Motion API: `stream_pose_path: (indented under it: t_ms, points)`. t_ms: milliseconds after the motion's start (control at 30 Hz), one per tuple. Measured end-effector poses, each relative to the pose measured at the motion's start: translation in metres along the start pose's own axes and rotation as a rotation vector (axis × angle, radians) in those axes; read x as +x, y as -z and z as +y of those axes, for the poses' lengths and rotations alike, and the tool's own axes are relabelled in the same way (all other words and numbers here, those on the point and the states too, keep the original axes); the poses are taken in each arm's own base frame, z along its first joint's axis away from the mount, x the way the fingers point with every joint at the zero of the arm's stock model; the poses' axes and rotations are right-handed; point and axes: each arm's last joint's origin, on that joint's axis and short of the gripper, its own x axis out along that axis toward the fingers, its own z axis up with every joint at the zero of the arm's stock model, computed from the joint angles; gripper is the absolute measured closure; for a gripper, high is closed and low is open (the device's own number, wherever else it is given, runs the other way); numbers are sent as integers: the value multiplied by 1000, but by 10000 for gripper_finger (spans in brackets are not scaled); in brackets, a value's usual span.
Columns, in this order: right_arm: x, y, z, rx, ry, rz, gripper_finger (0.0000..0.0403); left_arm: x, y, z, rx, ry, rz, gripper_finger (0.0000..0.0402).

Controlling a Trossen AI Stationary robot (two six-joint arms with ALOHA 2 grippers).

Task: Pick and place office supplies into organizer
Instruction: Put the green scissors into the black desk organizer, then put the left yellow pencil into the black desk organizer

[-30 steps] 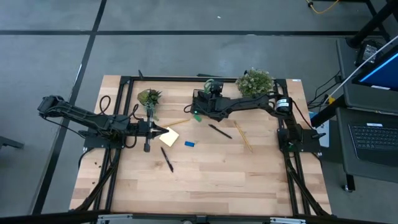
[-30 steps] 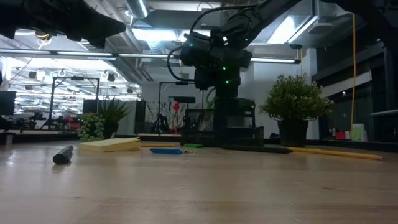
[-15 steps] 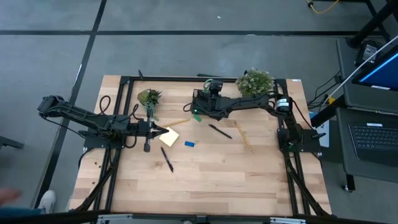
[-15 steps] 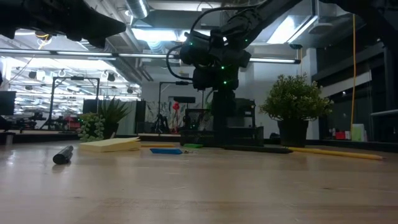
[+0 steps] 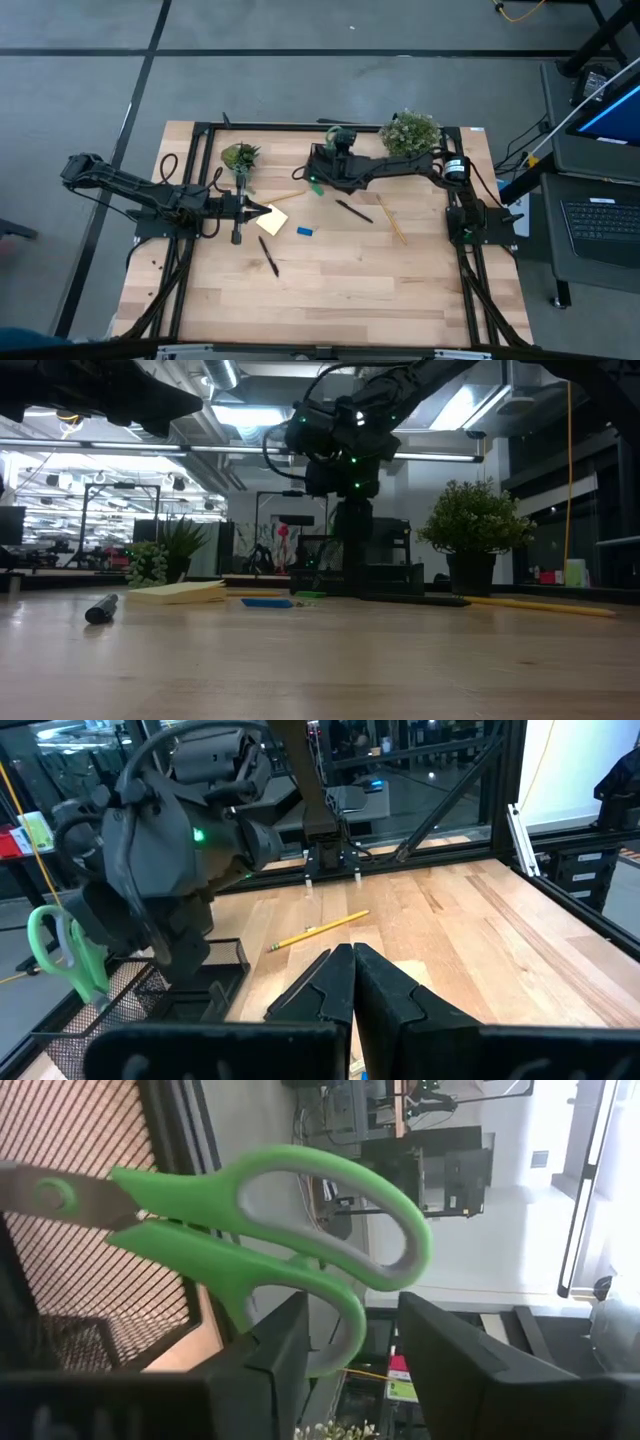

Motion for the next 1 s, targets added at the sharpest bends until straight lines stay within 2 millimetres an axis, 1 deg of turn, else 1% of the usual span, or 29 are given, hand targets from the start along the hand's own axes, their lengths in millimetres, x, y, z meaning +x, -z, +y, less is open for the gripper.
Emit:
stream_pose_path:
  t_ms: [100, 300, 500, 667, 733, 800, 900, 933, 1000]
  points:
    - [-2, -3, -3, 12, 3, -6, 228, 0, 0, 0, 0, 0, 0, 399]
    - [-5, -8, -11, -30, 31, -7, 201, 0, 0, 0, 0, 0, 0, 400]
    - [-15, -13, -18, -71, 28, -23, 196, 0, 0, 0, 0, 0, 0, 399]
    - [-26, -21, -30, -67, 29, -48, 200, 0, 0, 0, 0, 0, 1, 399]
    - [-31, -25, -41, -63, 29, -55, 215, 0, 0, 0, 0, 0, 1, 398]
    - [-37, -30, -52, -52, 30, -64, 244, 0, 0, 0, 0, 1, 1, 399]
    - [-48, -35, -71, -42, -2, -90, 307, 0, 0, 0, 1, 3, 2, 400]
    - [-53, -37, -78, -10, -37, -109, 332, 0, 1, 0, 2, 4, 5, 399]
    - [-63, -37, -88, 56, -160, -147, 379, 0, 2, 0, 5, 6, 16, 399]
